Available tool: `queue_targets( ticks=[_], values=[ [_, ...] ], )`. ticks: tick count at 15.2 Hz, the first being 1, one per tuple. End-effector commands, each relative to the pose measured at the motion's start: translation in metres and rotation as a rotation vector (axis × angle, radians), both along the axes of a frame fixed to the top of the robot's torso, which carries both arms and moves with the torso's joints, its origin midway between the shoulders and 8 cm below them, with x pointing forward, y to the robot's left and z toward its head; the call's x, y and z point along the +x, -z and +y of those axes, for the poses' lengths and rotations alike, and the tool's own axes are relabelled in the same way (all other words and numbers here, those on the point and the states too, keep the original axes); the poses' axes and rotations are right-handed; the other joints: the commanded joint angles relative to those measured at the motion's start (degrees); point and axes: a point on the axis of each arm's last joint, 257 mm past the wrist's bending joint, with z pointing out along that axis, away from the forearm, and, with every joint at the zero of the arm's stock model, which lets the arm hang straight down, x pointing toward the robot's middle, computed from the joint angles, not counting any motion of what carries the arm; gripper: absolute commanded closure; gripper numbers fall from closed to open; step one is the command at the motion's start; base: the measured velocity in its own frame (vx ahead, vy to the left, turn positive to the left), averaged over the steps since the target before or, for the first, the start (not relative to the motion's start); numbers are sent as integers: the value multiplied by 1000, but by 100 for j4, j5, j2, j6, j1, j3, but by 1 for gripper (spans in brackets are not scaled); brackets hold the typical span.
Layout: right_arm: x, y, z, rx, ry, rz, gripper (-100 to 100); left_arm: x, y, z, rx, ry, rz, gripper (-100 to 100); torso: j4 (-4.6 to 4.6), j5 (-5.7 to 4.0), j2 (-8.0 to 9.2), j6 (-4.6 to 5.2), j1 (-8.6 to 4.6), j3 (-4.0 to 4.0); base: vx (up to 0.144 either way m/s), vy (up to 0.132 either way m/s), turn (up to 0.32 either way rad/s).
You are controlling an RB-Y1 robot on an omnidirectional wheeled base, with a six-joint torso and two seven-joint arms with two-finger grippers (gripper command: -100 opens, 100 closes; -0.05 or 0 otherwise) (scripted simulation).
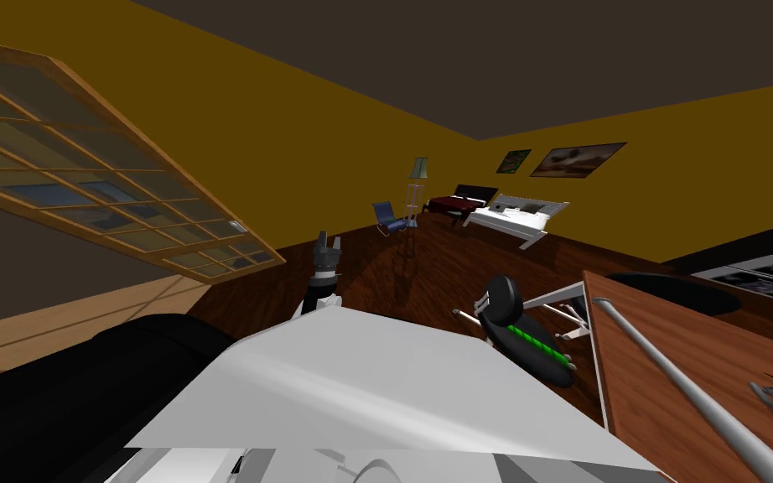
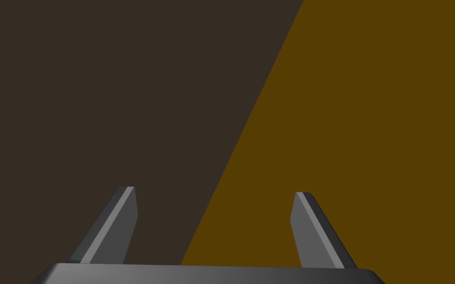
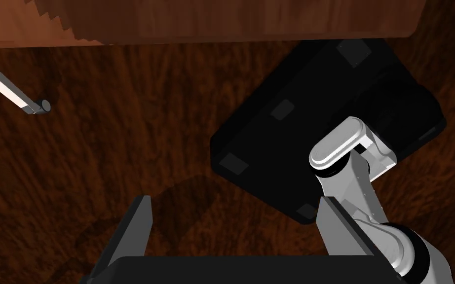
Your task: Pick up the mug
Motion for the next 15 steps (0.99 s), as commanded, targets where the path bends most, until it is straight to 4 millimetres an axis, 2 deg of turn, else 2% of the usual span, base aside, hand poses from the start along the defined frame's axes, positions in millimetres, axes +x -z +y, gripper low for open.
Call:
queue_targets(
  ticks=[1, 3, 4, 6, 8, 11, 12, 13, 15],
  values=[
    [-24, -18, -29, -56, -8, 69, -100, 0, 0, 0, 0, 0, 0, 0, 0, 0, 0, 0, 0, 0, -19, -134, 77],
    [-31, -22, -38, -76, 4, 81, -100, 0, 0, 0, 0, 0, 0, 0, 0, -3, 1, -1, -8, 0, -23, -113, 49],
    [-46, -34, -55, -110, 1, 121, -100, 0, 0, 0, 0, 0, 0, 0, 1, -2, 1, 1, 2, 1, -19, -84, 50],
    [-69, -49, -75, -153, 4, 177, -100, 0, 0, 0, 0, 0, 0, 0, 1, 1, 5, 0, 0, 2, -46, -152, 115],
    [-75, -48, -75, -155, 8, 188, -100, 0, 0, 0, 0, 0, 0, 0, 3, -7, 13, -1, -38, 7, -59, -231, 90],
    [-79, -26, -55, -121, 25, 181, -100, 0, 0, 0, 0, 0, 0, 0, 5, -13, 16, 2, -38, 10, -60, -186, 32],
    [-79, -26, -55, -121, 25, 181, -100, 0, 0, 0, 0, 0, 0, 0, 5, -13, 17, 2, -31, 11, -50, -127, 25],
    [-77, -14, -43, -100, 31, 171, -100, 0, 0, 0, 0, 0, 0, 0, 5, -12, 15, 1, -19, 10, -49, -93, 15],
    [-78, -18, -48, -106, 27, 175, -100, 0, 0, 0, 0, 0, 0, 0, 4, -4, 11, 2, 9, 8, -31, -48, 3]
  ],
)
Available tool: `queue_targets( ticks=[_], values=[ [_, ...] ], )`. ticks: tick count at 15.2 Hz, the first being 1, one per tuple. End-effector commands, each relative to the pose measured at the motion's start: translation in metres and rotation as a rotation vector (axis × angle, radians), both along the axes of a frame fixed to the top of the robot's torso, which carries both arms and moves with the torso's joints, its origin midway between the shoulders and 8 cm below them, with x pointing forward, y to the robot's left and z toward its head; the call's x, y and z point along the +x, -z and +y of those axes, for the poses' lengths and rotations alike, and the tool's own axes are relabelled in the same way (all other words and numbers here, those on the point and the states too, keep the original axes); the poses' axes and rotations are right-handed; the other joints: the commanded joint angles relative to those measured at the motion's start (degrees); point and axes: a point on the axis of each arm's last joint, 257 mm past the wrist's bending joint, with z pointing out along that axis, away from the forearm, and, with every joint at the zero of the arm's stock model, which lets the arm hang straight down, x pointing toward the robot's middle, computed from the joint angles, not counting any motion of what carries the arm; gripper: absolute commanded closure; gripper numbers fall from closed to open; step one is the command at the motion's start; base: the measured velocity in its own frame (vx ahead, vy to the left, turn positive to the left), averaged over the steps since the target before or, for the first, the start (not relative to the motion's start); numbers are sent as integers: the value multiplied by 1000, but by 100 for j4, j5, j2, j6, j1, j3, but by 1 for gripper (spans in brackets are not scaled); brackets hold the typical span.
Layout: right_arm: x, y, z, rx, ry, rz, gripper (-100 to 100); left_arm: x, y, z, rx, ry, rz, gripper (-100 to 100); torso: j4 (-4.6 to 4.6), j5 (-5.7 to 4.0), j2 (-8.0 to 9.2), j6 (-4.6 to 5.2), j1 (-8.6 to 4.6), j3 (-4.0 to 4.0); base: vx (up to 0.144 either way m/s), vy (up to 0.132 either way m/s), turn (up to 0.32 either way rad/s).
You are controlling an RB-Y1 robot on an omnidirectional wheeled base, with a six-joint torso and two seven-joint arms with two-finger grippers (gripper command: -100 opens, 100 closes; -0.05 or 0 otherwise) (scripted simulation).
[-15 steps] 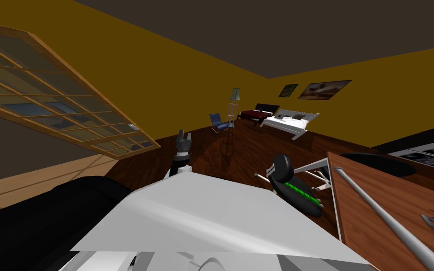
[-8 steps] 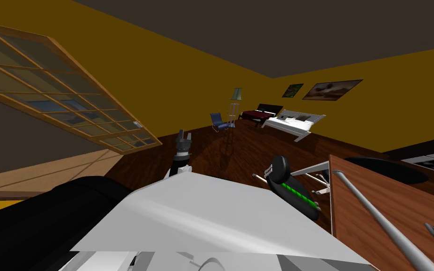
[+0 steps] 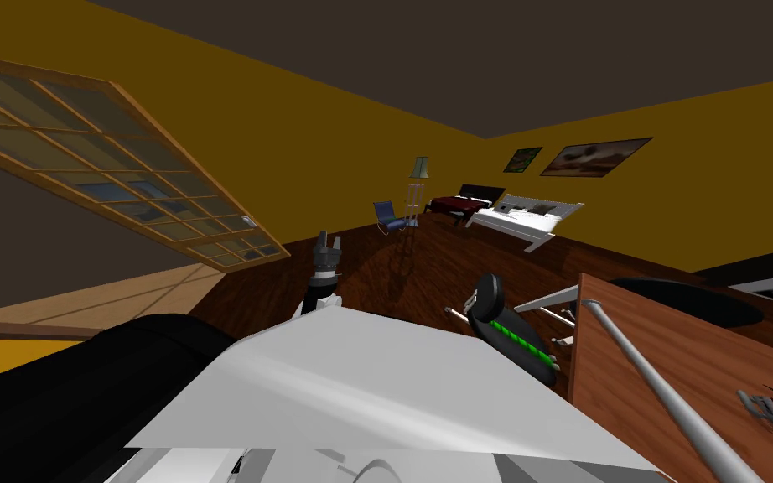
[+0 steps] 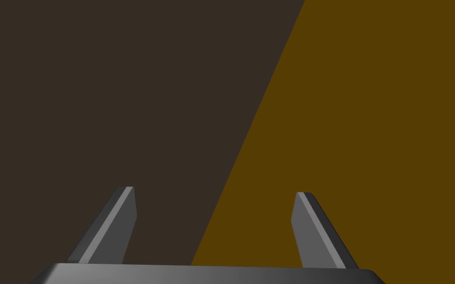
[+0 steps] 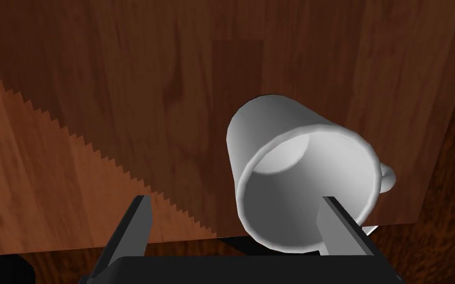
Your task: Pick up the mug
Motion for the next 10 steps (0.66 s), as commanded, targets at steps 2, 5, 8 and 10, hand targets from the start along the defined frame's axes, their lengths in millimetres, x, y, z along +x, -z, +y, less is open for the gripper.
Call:
queue_targets(
  ticks=[2, 5, 8, 10],
  values=[
    [-11, 12, 6, -9, 12, 16, -100, 0, 0, 0, 0, 0, 0, 0, -2, 1, -9, -1, 11, -5, 20, -8, 78],
    [-7, 8, 5, -5, 9, 11, 100, 0, 0, 0, 0, 0, 0, 0, -5, 7, -21, -1, 26, -13, 9, -1, 12],
    [-9, 6, -2, -24, 9, 15, 100, 0, 0, 0, 0, 0, 0, 0, -3, -25, -22, -7, -1, -12, -1, -1, -5],
    [-6, 4, -2, -20, 6, 11, 100, 0, 0, 0, 0, 0, 0, 0, -2, -30, -20, -4, -13, -11, -10, 5, -35]
  ],
)
